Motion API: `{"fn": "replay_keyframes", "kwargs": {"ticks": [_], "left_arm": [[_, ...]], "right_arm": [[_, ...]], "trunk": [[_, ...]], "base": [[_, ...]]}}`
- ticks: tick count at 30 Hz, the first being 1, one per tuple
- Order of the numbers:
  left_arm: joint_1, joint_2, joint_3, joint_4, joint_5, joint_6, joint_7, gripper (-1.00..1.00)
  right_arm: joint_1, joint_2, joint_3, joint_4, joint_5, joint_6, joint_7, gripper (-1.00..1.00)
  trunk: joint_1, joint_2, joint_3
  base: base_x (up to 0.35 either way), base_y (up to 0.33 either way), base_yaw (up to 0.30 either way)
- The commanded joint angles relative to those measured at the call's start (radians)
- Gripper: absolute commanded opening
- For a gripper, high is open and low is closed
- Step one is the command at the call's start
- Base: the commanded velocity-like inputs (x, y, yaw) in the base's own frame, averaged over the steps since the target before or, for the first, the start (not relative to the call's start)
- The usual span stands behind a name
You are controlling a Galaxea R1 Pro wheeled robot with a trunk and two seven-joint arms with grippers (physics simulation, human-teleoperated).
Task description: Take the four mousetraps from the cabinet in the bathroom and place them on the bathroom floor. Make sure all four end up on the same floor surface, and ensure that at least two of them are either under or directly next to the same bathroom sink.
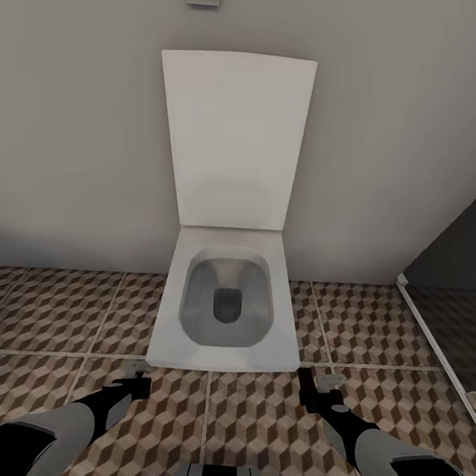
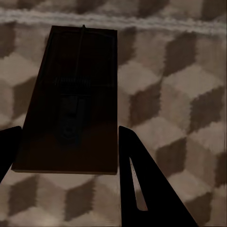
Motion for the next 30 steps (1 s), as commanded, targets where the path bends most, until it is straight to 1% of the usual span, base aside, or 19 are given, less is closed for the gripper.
{"fn": "replay_keyframes", "kwargs": {"ticks": [1, 6, 24, 27, 28, 30], "left_arm": [[0.0, -0.002, -0.009, 0.0, 0.007, 0.0, 0.002, -1.0], [0.0, -0.009, -0.009, 0.0, 0.007, 0.0, 0.002, -1.0], [0.0, -0.009, -0.01, 0.0, 0.008, -0.001, 0.002, -1.0], [0.0, -0.009, -0.01, 0.0, 0.008, -0.001, 0.002, -1.0], [0.0, -0.008, -0.01, 0.0, 0.008, -0.002, 0.002, -1.0], [0.0, -0.008, -0.01, 0.0, 0.009, -0.002, 0.002, -1.0]], "right_arm": [[-0.001, 0.0, 0.007, 0.003, -0.001, -0.005, -0.005, -1.0], [-0.001, 0.0, 0.007, 0.004, 0.0, -0.005, -0.005, -1.0], [-0.001, 0.001, 0.007, 0.004, 0.002, -0.004, -0.005, -1.0], [0.002, 0.007, 0.008, 0.004, 0.004, -0.004, -0.005, -1.0], [0.007, 0.015, 0.009, 0.004, 0.005, -0.004, -0.008, -1.0], [0.014, 0.021, 0.009, 0.004, 0.006, -0.004, -0.01, -1.0]], "trunk": [[0.0, 0.0, -0.001], [0.0, 0.0, -0.001], [0.0, 0.0, -0.001], [0.0, 0.0, -0.001], [0.0, 0.0, -0.001], [0.0, 0.0, -0.001]], "base": [[0.0, 0.0, 0.0], [0.0, 0.0, 0.0], [0.0, 0.0, 0.0], [0.0, 0.0, 0.0], [0.0, 0.0, 0.0], [0.0, 0.0, 0.0]]}}
